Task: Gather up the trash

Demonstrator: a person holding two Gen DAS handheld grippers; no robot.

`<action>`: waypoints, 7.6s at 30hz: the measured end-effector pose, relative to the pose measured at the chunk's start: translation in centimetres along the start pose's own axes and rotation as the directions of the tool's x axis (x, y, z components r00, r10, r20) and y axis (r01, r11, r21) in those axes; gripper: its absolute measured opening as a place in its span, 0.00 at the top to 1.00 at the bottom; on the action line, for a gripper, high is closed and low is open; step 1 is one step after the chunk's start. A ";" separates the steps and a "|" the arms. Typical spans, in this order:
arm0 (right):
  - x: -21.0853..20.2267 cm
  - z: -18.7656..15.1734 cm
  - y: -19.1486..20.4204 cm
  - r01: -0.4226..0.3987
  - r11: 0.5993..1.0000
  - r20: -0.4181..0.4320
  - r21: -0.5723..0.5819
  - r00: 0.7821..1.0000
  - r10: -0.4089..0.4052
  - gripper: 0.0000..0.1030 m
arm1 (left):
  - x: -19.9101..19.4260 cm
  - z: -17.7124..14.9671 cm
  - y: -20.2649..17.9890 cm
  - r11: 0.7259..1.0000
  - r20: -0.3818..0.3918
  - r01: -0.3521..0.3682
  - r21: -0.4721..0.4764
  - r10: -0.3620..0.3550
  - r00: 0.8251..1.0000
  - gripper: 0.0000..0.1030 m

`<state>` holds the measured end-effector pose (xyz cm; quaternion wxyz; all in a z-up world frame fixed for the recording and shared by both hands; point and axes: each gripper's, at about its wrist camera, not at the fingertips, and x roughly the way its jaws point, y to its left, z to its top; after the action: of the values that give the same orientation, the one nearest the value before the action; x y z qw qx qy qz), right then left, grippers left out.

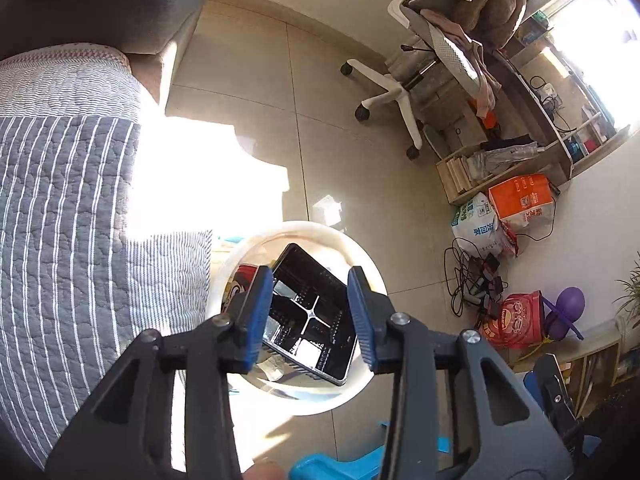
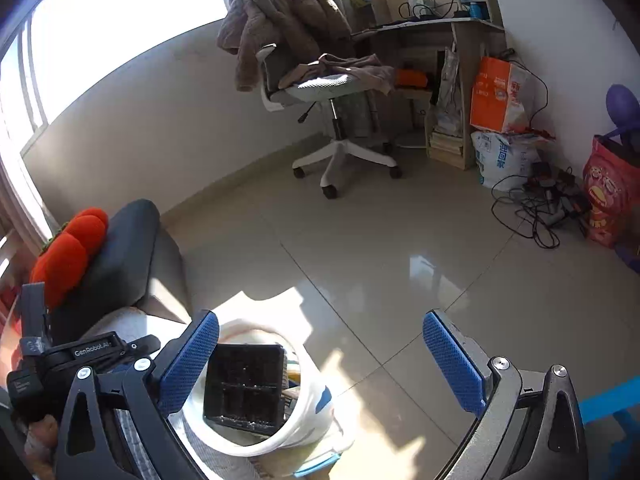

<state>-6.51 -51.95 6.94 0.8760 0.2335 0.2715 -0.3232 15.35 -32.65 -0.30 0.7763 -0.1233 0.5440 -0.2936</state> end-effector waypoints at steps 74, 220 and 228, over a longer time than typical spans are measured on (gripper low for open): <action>5.1 -30.7 49.4 -0.623 0.417 -0.472 -0.662 0.778 0.414 0.64 | -25.0 -8.1 41.3 0.741 0.149 -0.334 -0.582 0.501 0.852 0.23; -8.1 -17.7 20.1 -0.148 0.903 0.145 -0.403 0.964 0.223 0.00 | -20.6 -12.6 14.8 0.882 0.502 -0.448 0.148 0.323 0.802 0.03; -8.1 -17.5 20.0 -0.153 0.903 0.138 -0.401 0.965 0.224 0.00 | -20.4 -12.9 14.2 0.874 0.516 -0.451 0.181 0.306 0.800 0.08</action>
<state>-3.52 -24.54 3.63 0.9529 0.0508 0.2255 -0.1963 3.29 -7.63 3.31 0.9373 0.0386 0.3022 -0.1692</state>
